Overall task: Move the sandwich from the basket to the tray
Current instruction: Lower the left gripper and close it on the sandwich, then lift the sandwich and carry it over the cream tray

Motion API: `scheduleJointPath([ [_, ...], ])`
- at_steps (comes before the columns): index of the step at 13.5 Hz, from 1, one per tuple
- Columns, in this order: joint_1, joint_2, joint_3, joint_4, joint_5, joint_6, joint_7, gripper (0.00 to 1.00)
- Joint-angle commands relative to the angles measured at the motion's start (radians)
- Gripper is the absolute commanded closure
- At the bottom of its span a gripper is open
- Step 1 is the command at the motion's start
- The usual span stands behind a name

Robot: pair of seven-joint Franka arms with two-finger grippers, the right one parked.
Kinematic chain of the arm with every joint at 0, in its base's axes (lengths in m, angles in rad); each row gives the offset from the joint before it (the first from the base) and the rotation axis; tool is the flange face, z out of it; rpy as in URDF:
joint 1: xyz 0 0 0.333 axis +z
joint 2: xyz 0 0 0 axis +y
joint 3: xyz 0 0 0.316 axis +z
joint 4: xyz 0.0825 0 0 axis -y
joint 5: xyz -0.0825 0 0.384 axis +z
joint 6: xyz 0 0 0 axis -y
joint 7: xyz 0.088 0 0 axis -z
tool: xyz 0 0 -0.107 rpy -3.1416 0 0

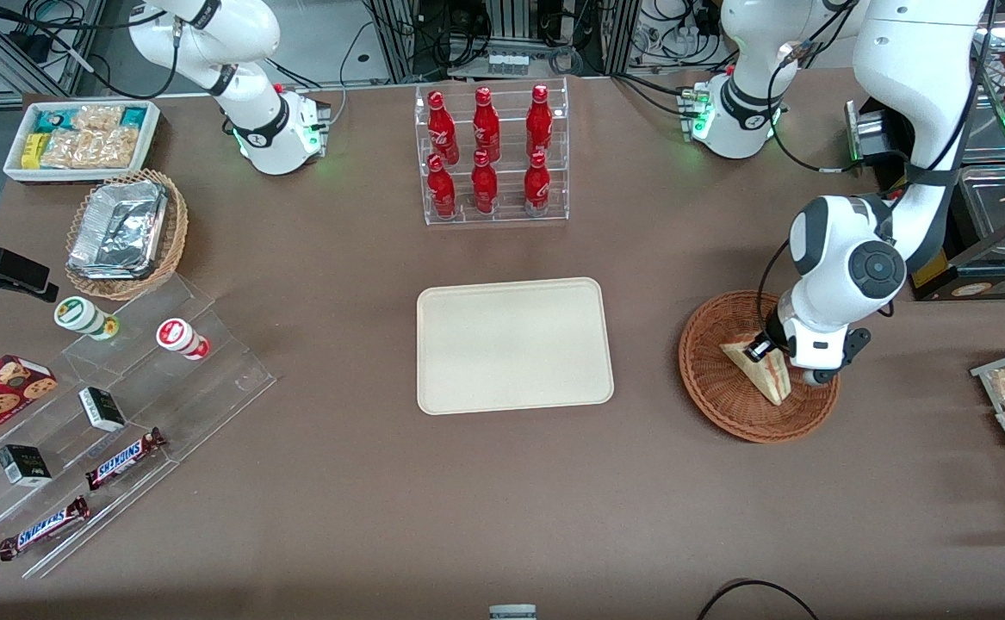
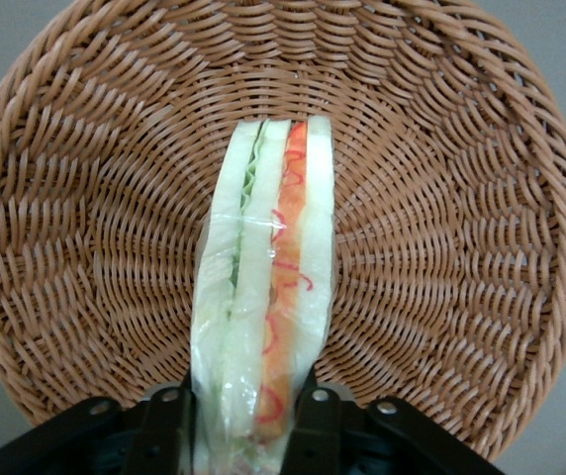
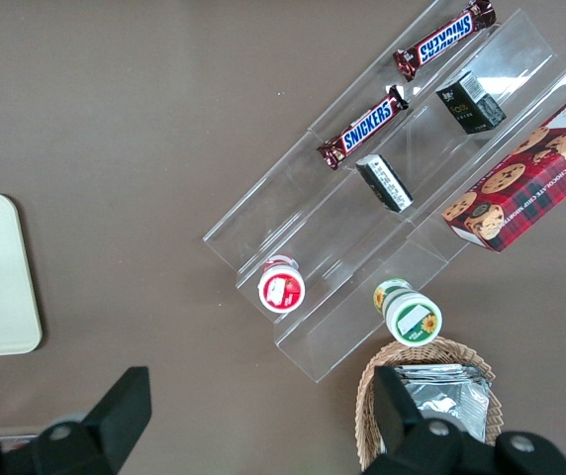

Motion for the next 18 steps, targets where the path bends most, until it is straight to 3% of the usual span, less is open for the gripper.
scheduleJointPath([
  [1, -0.006, -0.046, 0.001, 0.018, 0.017, -0.086, 0.028, 1.0],
  [4, -0.013, -0.054, -0.006, 0.161, 0.015, -0.314, 0.072, 1.0],
  [7, -0.087, -0.046, -0.016, 0.267, 0.012, -0.422, 0.067, 1.0],
  [13, -0.356, 0.059, -0.017, 0.38, 0.009, -0.447, 0.068, 1.0],
  [18, -0.538, 0.257, -0.019, 0.558, -0.003, -0.433, 0.075, 1.0],
])
